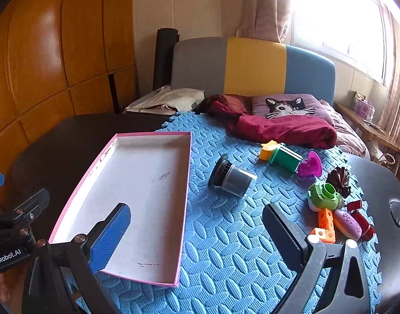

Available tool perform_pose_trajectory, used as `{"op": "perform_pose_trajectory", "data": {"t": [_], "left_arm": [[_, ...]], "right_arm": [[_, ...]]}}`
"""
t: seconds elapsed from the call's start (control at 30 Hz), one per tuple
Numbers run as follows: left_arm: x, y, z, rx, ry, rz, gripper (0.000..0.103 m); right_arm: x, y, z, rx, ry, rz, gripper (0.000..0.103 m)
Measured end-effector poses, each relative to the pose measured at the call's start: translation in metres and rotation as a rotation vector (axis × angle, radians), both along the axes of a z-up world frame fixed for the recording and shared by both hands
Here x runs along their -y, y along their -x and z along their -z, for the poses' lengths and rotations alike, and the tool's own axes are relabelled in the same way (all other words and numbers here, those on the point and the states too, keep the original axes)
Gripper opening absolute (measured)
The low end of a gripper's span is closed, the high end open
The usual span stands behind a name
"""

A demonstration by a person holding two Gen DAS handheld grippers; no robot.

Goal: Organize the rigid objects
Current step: 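Move the left gripper toward the black-and-clear cylinder on the mat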

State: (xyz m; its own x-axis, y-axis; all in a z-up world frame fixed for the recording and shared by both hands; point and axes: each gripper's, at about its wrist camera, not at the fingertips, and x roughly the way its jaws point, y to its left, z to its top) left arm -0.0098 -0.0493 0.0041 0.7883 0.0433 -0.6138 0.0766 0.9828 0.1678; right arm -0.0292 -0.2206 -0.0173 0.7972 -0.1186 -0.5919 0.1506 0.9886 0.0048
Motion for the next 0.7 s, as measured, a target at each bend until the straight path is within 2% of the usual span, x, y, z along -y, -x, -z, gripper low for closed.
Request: {"op": "perform_pose_trajectory", "data": {"t": [0.27, 0.5, 0.7], "left_arm": [[0.010, -0.003, 0.004, -0.036, 0.015, 0.040, 0.103], [0.021, -0.010, 0.014, -0.136, 0.110, 0.134, 0.103], [0.038, -0.007, 0.019, -0.160, 0.089, 0.223, 0.103]], "right_arm": [[0.027, 0.000, -0.002, -0.009, 0.023, 0.048, 0.102], [0.077, 0.003, -0.008, -0.019, 0.063, 0.142, 0.102], [0.136, 0.005, -0.020, -0.015, 0.076, 0.244, 0.102]]}}
